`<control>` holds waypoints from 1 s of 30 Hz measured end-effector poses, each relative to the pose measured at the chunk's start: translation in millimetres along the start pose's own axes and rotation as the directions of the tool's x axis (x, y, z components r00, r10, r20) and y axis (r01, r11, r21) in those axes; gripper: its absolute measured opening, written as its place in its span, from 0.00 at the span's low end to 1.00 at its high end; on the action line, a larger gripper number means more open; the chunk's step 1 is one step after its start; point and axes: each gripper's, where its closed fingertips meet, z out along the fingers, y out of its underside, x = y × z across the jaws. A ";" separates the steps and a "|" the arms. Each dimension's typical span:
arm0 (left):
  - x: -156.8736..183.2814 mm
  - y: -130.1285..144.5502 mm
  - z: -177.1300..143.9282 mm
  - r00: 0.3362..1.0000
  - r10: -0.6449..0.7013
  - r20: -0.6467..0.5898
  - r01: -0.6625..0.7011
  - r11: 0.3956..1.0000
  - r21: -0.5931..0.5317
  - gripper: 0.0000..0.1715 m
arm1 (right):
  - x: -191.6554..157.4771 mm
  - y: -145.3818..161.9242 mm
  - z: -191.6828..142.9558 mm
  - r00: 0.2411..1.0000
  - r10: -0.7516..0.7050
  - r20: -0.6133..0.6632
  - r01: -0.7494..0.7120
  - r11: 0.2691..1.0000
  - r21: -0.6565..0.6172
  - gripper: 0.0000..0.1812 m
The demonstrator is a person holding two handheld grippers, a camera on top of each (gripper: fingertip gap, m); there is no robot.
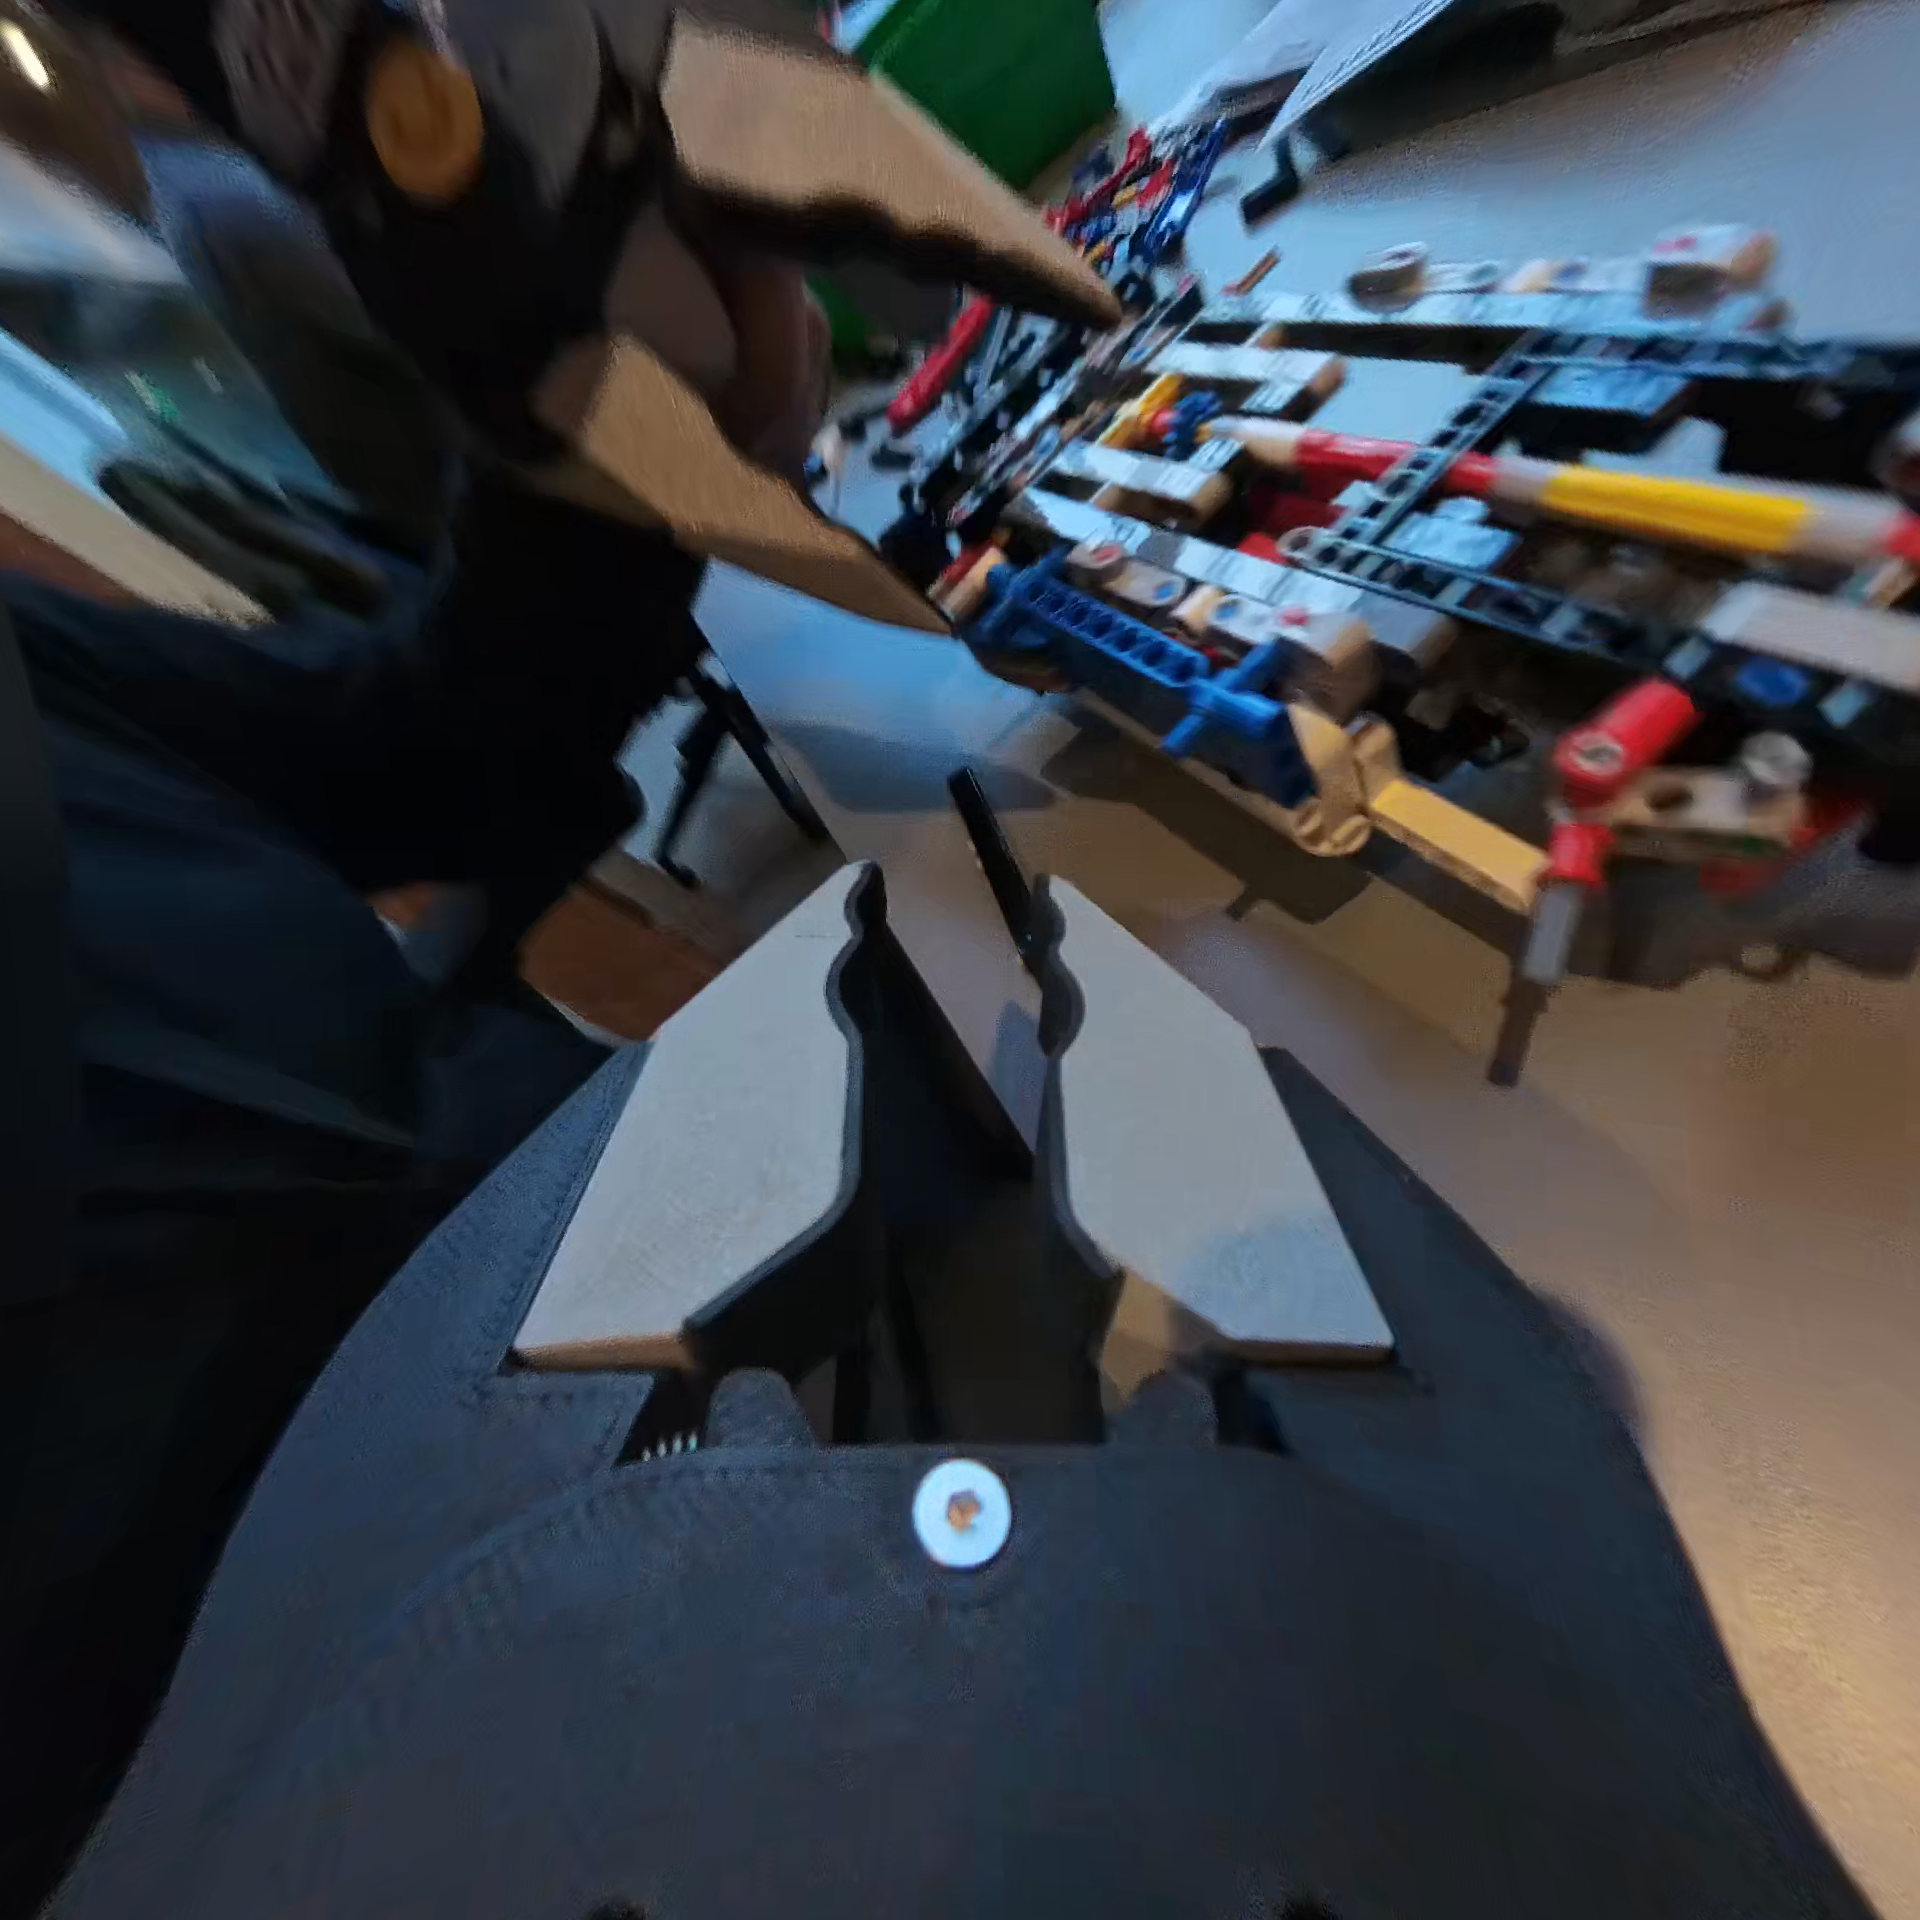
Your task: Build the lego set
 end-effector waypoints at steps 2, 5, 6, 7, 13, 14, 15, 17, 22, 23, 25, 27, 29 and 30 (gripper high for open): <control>2.3 6.1 -18.4 1.000 -0.021 -0.014 0.021 1.000 -0.006 0.35 | 0.2 7.4 4.6 0.991 -0.129 -0.047 0.125 0.990 -0.071 0.16; 12.5 24.1 -37.2 0.998 -0.062 -0.032 0.060 0.997 -0.050 0.35 | 1.5 17.3 16.5 0.954 -0.292 -0.075 0.275 0.945 -0.176 0.19; 19.2 29.7 -40.2 0.997 -0.070 -0.043 0.067 0.996 -0.062 0.35 | 0.3 20.8 21.5 0.939 -0.336 -0.067 0.317 0.926 -0.205 0.19; 24.9 34.3 -41.9 0.996 -0.078 -0.043 0.075 0.995 -0.067 0.35 | 0.0 24.2 26.4 0.923 -0.379 -0.064 0.355 0.905 -0.233 0.19; 45.3 55.6 -41.2 0.991 -0.127 -0.045 0.121 0.985 -0.123 0.32 | 20.6 36.0 45.3 0.792 -0.601 -0.110 0.525 0.762 -0.380 0.17; 45.9 55.3 -41.1 0.989 -0.139 -0.049 0.133 0.984 -0.118 0.31 | 23.3 39.1 47.3 0.783 -0.614 -0.102 0.533 0.746 -0.399 0.16; 46.2 54.6 -40.8 0.987 -0.149 -0.053 0.142 0.984 -0.111 0.31 | 25.0 41.7 49.4 0.777 -0.623 -0.093 0.540 0.736 -0.408 0.14; 44.2 48.2 -41.4 0.986 -0.161 -0.052 0.157 0.985 -0.072 0.29 | 21.4 43.1 51.5 0.778 -0.625 -0.063 0.556 0.732 -0.394 0.04; 39.1 45.6 -42.6 0.984 -0.177 -0.030 0.175 0.983 -0.059 0.28 | 21.8 41.6 46.9 0.772 -0.632 -0.071 0.566 0.733 -0.377 0.03; 38.7 43.8 -43.2 0.984 -0.178 -0.024 0.177 0.983 -0.051 0.28 | 19.8 40.2 44.9 0.766 -0.639 -0.070 0.578 0.732 -0.360 0.03; 40.4 36.9 -45.2 0.985 -0.168 -0.024 0.168 0.985 -0.025 0.28 | 15.4 37.1 40.5 0.768 -0.637 -0.061 0.589 0.741 -0.322 0.03; 44.2 27.4 -47.1 0.991 -0.133 -0.019 0.133 0.991 0.000 0.27 | 11.5 33.2 35.4 0.781 -0.622 -0.050 0.587 0.759 -0.282 0.03; 49.6 17.1 -46.2 0.998 -0.067 -0.004 0.067 0.998 0.014 0.23 | 10.0 28.9 30.2 0.797 -0.602 -0.049 0.573 0.780 -0.251 0.03; 52.1 11.7 -43.5 0.999 -0.032 0.012 0.032 0.999 0.018 0.20 | 9.4 27.0 27.9 0.804 -0.593 -0.048 0.568 0.788 -0.236 0.03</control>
